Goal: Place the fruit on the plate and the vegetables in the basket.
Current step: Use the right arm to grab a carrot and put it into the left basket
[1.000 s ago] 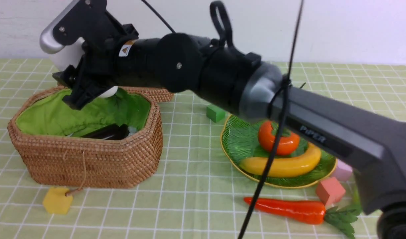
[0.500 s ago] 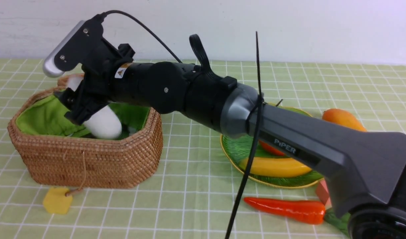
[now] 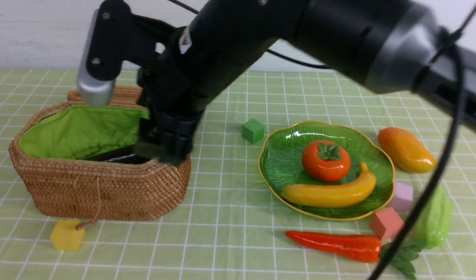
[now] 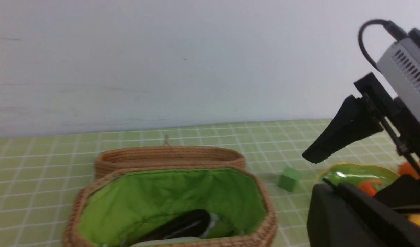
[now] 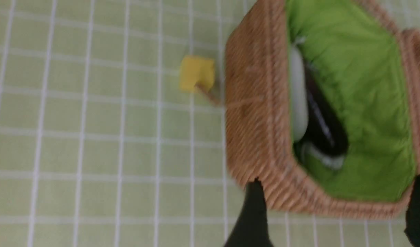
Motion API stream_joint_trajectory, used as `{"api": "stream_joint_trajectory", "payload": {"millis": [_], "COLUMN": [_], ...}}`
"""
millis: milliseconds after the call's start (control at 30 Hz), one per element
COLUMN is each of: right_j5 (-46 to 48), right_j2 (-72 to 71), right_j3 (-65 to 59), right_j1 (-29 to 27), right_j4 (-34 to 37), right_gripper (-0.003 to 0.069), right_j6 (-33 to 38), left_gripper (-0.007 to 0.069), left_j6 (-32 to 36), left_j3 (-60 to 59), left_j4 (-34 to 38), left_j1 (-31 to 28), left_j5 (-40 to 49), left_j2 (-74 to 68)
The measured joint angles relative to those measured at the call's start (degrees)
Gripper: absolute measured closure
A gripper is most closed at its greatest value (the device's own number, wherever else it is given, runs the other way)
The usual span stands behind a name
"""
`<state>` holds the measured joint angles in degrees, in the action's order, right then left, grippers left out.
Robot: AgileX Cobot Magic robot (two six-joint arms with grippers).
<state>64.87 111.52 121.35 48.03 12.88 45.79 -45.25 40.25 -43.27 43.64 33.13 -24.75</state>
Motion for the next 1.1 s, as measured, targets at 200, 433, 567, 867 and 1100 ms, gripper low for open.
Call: {"api": "stream_joint_trajectory", "payload": {"millis": [200, 433, 567, 867, 1100], "right_j5": [6.8, 6.6, 6.6, 2.6, -9.2], "right_j2": [-4.4, -12.7, -17.9, -23.2, -18.2], "right_j3": [-1.8, -16.5, -27.6, -52.5, -56.8], "right_j1": [-0.3, -5.4, -9.1, -16.4, -17.1], "right_j4": [-10.0, -18.5, -18.5, -18.6, -18.0], "right_gripper": [0.0106, 0.0168, 0.023, 0.0256, 0.0157], "right_j6": [-16.4, -34.4, -35.3, -31.1, -23.0], "left_gripper": [0.0638, 0.0638, 0.0638, 0.0637, 0.0634], "left_j6": [14.5, 29.4, 33.5, 37.2, 37.4], "left_j3": [0.0, 0.0, 0.0, 0.0, 0.0], "left_j4": [16.9, 28.8, 31.8, 35.3, 35.6], "left_j1": [0.0, 0.0, 0.0, 0.0, 0.0], "left_j5": [-2.6, -2.5, -2.1, 0.0, 0.0], "left_j2": [0.0, 0.0, -0.1, -0.1, -0.1]}}
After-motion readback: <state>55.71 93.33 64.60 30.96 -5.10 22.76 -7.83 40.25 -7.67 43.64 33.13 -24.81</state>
